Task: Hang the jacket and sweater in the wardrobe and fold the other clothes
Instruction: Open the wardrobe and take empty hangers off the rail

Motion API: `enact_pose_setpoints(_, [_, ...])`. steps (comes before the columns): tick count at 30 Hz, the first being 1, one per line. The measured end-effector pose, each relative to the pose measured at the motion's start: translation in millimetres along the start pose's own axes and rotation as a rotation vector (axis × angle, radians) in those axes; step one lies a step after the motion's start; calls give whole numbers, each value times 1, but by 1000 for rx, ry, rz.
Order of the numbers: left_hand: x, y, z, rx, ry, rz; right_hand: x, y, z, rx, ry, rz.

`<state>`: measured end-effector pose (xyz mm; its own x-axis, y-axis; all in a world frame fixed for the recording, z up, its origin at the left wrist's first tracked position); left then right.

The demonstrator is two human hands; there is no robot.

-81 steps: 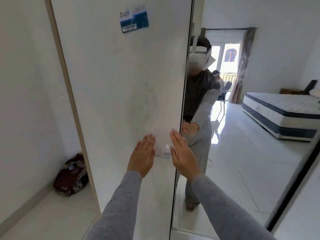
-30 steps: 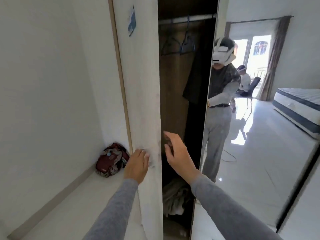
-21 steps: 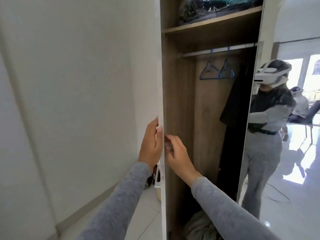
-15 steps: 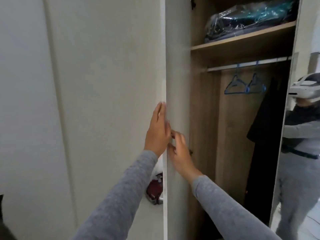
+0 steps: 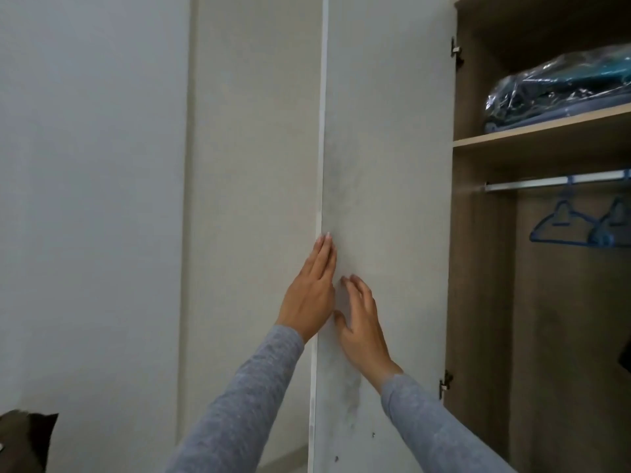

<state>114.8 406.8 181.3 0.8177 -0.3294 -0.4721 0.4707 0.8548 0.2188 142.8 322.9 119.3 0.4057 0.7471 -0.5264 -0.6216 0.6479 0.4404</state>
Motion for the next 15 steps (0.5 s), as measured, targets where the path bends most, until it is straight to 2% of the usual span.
enact_pose_setpoints(15, [79,88,25,-59,-2,154,35,-38,94,-82,-118,-193])
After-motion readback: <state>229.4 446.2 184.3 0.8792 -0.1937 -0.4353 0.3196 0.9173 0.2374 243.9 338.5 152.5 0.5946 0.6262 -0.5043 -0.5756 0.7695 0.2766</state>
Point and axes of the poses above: each hand's wrist, its own z-axis towards the middle knuckle, its own x-axis out of the palm, y = z × x, the point moved 9 cm from there along z, towards the middle knuckle, and after that the axes turned 9 degrees about y, right-handed, at the moved point
